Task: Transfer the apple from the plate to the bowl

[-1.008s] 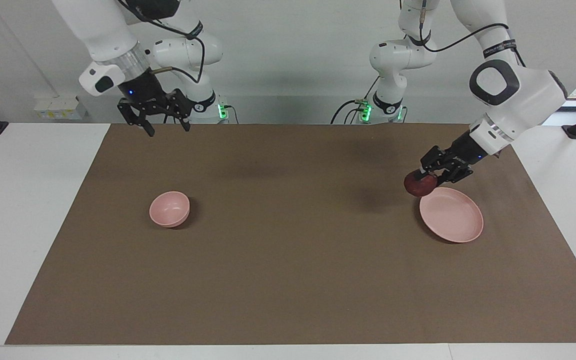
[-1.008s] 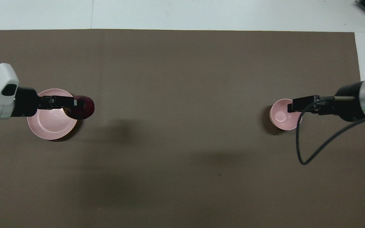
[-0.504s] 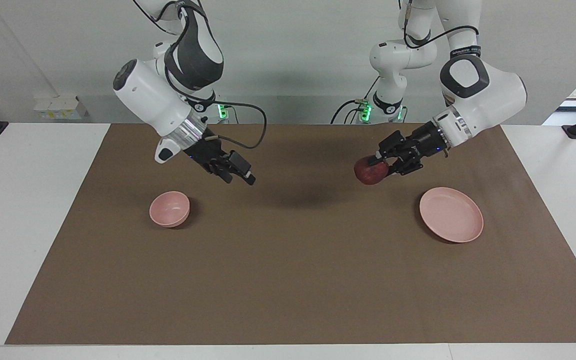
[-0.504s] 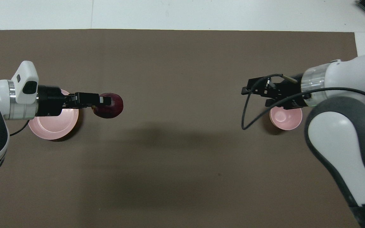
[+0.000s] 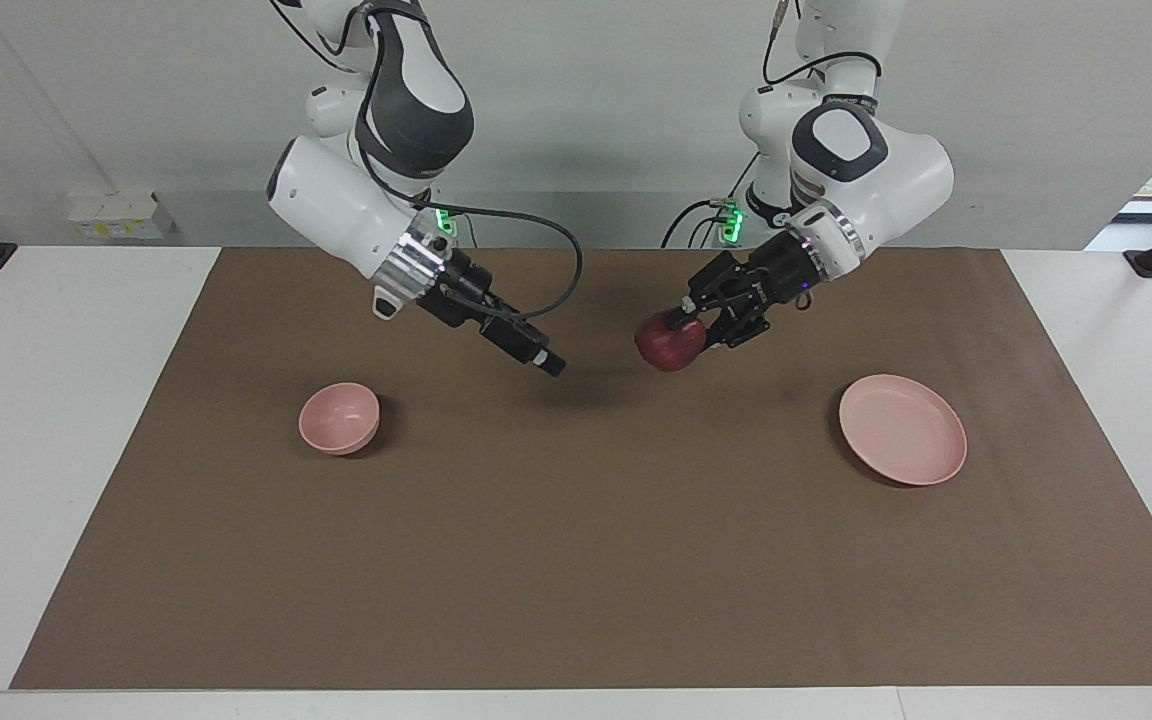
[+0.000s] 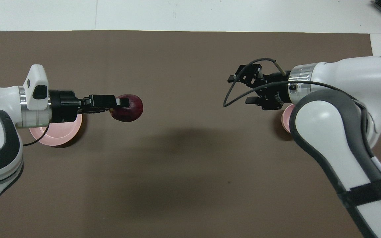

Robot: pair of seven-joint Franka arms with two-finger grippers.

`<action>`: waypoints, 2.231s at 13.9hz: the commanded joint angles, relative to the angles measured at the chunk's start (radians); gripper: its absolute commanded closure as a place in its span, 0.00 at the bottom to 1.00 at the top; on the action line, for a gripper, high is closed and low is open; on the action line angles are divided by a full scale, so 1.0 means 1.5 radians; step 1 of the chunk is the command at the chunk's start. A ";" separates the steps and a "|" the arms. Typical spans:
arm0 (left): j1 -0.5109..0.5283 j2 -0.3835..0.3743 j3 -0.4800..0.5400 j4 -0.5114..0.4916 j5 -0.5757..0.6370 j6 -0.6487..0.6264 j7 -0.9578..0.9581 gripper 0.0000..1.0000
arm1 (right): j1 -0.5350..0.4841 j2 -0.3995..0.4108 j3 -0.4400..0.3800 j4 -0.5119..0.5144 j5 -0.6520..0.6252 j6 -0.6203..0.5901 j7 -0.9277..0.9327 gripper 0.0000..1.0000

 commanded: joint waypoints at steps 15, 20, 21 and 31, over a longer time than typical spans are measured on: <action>-0.042 0.005 -0.052 0.024 -0.039 0.170 -0.002 1.00 | 0.077 0.094 -0.001 0.115 -0.048 0.016 0.063 0.00; -0.053 0.003 -0.052 0.023 -0.039 0.171 -0.008 1.00 | 0.081 0.096 0.000 0.119 -0.051 0.009 0.062 0.00; -0.053 0.003 -0.052 0.023 -0.039 0.171 -0.009 1.00 | 0.084 0.096 0.000 0.119 -0.053 0.006 0.062 0.00; -0.055 0.003 -0.052 0.023 -0.039 0.172 -0.017 1.00 | 0.059 0.092 0.000 0.120 -0.005 -0.059 0.017 1.00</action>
